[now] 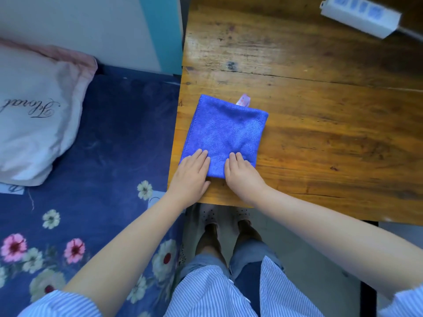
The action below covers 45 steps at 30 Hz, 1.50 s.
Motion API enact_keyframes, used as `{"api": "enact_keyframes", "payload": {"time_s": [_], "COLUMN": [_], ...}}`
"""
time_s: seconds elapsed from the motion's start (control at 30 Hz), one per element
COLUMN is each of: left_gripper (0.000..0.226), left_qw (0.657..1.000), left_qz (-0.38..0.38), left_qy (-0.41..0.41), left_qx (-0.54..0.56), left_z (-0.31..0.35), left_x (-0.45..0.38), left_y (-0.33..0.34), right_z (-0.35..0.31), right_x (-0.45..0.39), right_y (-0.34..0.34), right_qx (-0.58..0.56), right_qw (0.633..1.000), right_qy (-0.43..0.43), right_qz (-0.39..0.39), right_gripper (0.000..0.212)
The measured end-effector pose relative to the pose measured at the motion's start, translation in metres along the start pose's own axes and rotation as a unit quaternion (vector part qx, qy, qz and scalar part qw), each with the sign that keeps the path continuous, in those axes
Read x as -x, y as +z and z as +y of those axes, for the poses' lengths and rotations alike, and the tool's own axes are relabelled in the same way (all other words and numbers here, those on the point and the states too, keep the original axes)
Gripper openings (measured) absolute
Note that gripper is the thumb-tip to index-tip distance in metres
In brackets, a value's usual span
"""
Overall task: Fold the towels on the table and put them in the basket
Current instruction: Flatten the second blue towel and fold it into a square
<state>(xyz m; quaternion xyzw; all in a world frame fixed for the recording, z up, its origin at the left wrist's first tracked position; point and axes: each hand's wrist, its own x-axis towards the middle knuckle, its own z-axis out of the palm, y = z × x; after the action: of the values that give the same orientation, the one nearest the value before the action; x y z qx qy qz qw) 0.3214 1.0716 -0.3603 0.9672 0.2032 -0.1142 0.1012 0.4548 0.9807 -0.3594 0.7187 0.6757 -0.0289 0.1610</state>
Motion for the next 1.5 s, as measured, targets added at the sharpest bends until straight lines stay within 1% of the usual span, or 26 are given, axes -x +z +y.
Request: {"api": "enact_keyframes", "payload": {"time_s": [0.03, 0.07, 0.1, 0.13, 0.23, 0.33, 0.4, 0.43, 0.47, 0.53, 0.57, 0.6, 0.67, 0.73, 0.77, 0.8, 0.83, 0.87, 0.97, 1.07, 1.1, 1.13, 1.2, 1.27, 1.33, 1.5], "left_gripper": [0.072, 0.072, 0.068, 0.061, 0.023, 0.024, 0.027, 0.030, 0.033, 0.035, 0.034, 0.028, 0.007, 0.031, 0.038, 0.041, 0.040, 0.035, 0.021, 0.038, 0.044, 0.047, 0.049, 0.050, 0.050, 0.050], "left_qw": [1.000, 1.000, 0.999, 0.996, 0.981, 0.977, 0.978, 0.979, 0.979, 0.979, 0.977, 0.974, 0.965, 0.955, 0.937, 0.928, 0.919, 0.908, 0.872, 0.849, 0.834, 0.828, 0.803, 0.787, 0.774, 0.749], "left_qz": [0.003, 0.021, 0.052, 0.087, 0.187, 0.209, 0.201, 0.194, 0.187, 0.179, 0.177, 0.177, 0.165, 0.123, 0.114, 0.118, 0.119, 0.123, 0.107, 0.076, 0.069, 0.070, 0.064, 0.071, 0.074, 0.092], "left_qy": [-0.006, -0.009, -0.011, -0.007, -0.001, -0.012, -0.025, -0.032, -0.056, -0.084, -0.116, -0.144, -0.203, -0.268, -0.329, -0.350, -0.371, -0.394, -0.467, -0.520, -0.545, -0.554, -0.591, -0.611, -0.627, -0.655], "left_qx": [0.003, 0.005, 0.012, 0.020, 0.043, 0.042, 0.056, 0.052, 0.050, 0.048, 0.033, 0.016, -0.016, -0.031, -0.039, -0.047, -0.056, -0.068, -0.095, -0.061, -0.055, -0.048, -0.041, -0.040, -0.039, -0.034], "left_z": [0.001, 0.002, 0.002, 0.002, 0.004, 0.016, 0.023, 0.026, 0.029, 0.031, 0.034, 0.038, 0.045, 0.055, 0.065, 0.069, 0.074, 0.081, 0.110, 0.143, 0.158, 0.164, 0.189, 0.206, 0.221, 0.236], "left_x": [-0.001, -0.002, -0.003, -0.003, -0.004, 0.000, 0.007, 0.012, 0.026, 0.044, 0.063, 0.079, 0.114, 0.151, 0.183, 0.199, 0.217, 0.239, 0.310, 0.374, 0.403, 0.413, 0.463, 0.509, 0.551, 0.636], "left_y": [0.001, 0.004, 0.007, 0.010, 0.011, 0.001, -0.005, -0.006, -0.009, -0.016, -0.022, -0.027, -0.036, -0.038, -0.039, -0.036, -0.034, -0.033, -0.029, -0.014, -0.009, -0.005, 0.002, 0.012, 0.020, 0.039], "right_z": [0.002, 0.006, 0.011, 0.018, 0.036, 0.039, 0.039, 0.038, 0.036, 0.033, 0.026, 0.020, 0.003, -0.021, -0.044, -0.056, -0.071, -0.089, -0.145, -0.195, -0.220, -0.230, -0.275, -0.316, -0.354, -0.429], "right_x": [-0.002, -0.003, -0.003, -0.002, 0.006, 0.023, 0.031, 0.035, 0.038, 0.038, 0.039, 0.039, 0.035, 0.032, 0.037, 0.040, 0.044, 0.051, 0.081, 0.115, 0.132, 0.137, 0.168, 0.198, 0.225, 0.280], "right_y": [-0.010, -0.019, -0.028, -0.033, -0.032, -0.027, -0.019, -0.018, -0.019, -0.024, -0.034, -0.040, -0.057, -0.080, -0.099, -0.113, -0.128, -0.136, -0.157, -0.172, -0.176, -0.178, -0.186, -0.190, -0.193, -0.200], "right_qx": [-0.007, -0.030, -0.071, -0.122, -0.215, -0.204, -0.161, -0.144, -0.134, -0.127, -0.124, -0.118, -0.114, -0.107, -0.092, -0.070, -0.060, -0.068, -0.029, 0.007, 0.026, 0.037, 0.064, 0.082, 0.096, 0.112], "right_qw": [1.000, 0.999, 0.994, 0.985, 0.962, 0.978, 0.986, 0.987, 0.985, 0.981, 0.978, 0.974, 0.962, 0.949, 0.939, 0.935, 0.930, 0.919, 0.886, 0.849, 0.829, 0.820, 0.788, 0.766, 0.756, 0.750], "right_qy": [-0.001, 0.003, 0.001, -0.006, 0.043, -0.006, -0.048, -0.067, -0.099, -0.138, -0.169, -0.190, -0.246, -0.294, -0.329, -0.345, -0.363, -0.389, -0.460, -0.528, -0.557, -0.571, -0.613, -0.638, -0.647, -0.652], "right_qz": [-0.018, -0.044, -0.080, -0.126, -0.160, -0.048, 0.008, 0.015, 0.041, 0.043, 0.026, 0.016, 0.018, 0.022, 0.034, 0.038, 0.011, 0.012, -0.047, -0.031, -0.025, -0.023, -0.011, 0.000, 0.010, 0.023], "right_gripper": [0.017, 0.014, 0.018, 0.017, 0.022, 0.021, 0.030, 0.035, 0.041, 0.050, 0.049, 0.047, 0.046, 0.047, 0.045, 0.042, 0.037, 0.031, 0.033, 0.035, 0.035, 0.035, 0.031, 0.027, 0.025, 0.024]}}
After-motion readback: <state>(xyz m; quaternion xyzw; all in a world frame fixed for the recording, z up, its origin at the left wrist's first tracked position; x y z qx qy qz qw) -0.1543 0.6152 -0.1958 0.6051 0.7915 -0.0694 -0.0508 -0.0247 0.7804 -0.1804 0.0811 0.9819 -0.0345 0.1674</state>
